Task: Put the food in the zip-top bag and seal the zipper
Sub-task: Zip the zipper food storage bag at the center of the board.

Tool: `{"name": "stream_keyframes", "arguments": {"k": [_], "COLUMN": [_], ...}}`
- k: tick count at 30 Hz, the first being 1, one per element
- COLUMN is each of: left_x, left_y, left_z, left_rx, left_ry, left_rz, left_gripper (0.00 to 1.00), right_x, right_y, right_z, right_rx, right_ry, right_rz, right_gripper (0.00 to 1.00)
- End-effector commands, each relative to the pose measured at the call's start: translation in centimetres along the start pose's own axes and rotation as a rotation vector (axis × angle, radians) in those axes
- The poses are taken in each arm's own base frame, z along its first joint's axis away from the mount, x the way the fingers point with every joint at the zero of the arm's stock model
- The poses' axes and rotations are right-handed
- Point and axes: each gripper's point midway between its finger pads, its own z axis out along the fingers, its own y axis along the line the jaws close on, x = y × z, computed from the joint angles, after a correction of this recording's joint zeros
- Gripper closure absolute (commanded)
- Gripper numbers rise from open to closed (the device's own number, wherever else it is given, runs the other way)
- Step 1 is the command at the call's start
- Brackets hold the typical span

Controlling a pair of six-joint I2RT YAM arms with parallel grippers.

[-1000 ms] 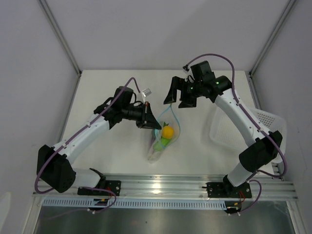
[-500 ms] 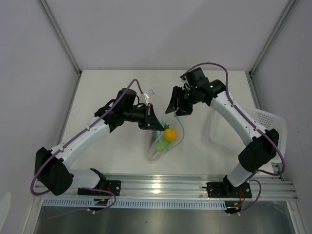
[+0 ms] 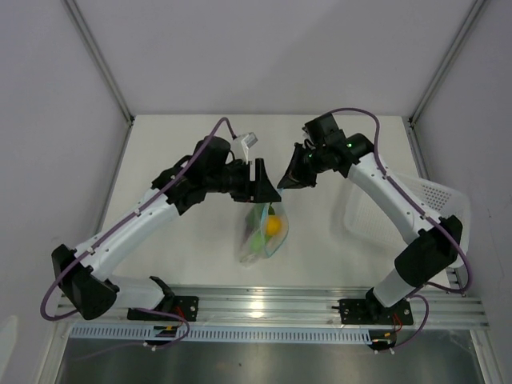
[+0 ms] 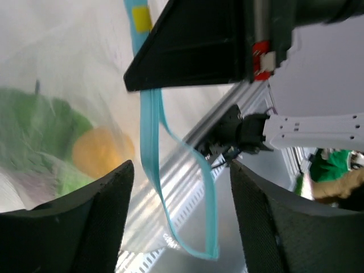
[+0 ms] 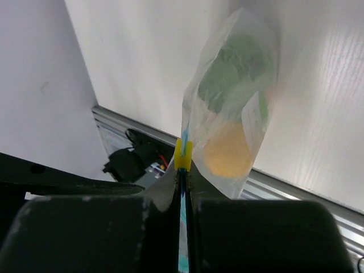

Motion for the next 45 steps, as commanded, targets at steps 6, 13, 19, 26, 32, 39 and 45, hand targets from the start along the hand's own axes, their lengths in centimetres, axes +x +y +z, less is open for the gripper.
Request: {"name": "stream_keyframes", "arguments": {"k": [6,13,19,26,32,39,45], "left_x": [-5.7,-3.2,-2.1,-1.2,2.2,3.4,2.8], "left_y": [-2.4,1.9,3.4,2.5,1.6,2.2,0.4], "left_z": [-0.4,1.5,1.6,1.8,3.4,2.0,0.1], "left_rx": [-0.236,-0.436,-0.501,-0.435,-0.201,-0.043,0.102], "left_ry": [-0.229,-0.230,-0.223,-0.192,-0.023,0.055,0.055], "left_rz": [0.298,0.381,0.380,0.367,0.312,0.221,0.231], "left_gripper": [0.12,0.13,0.15,0.47,0.99,0.99,1.00], "right_x": [-1.0,-0.5,-0.2,1.0,1.6,2.1,1.1], "right_y": [5.6,6.6,6.3,6.0,5.6,4.7,1.7], "right_z": [-6.4,-7.6,-8.0,-7.6,-7.3,-8.2,-9.7], "right_rx": [-0.139,-0.207,-0.215,-0.195,-0.189,-0.215,-0.222], "right_ry": [-0.196,-0.217,-0.251,-0.253,-0.227,-0.197,-0.255], "right_rz": [0.192,0.335,0.402,0.375,0.243,-0.126,-0.380], "right_gripper": [1.00,1.00,1.00,0.98,0.40,0.01,0.01]}}
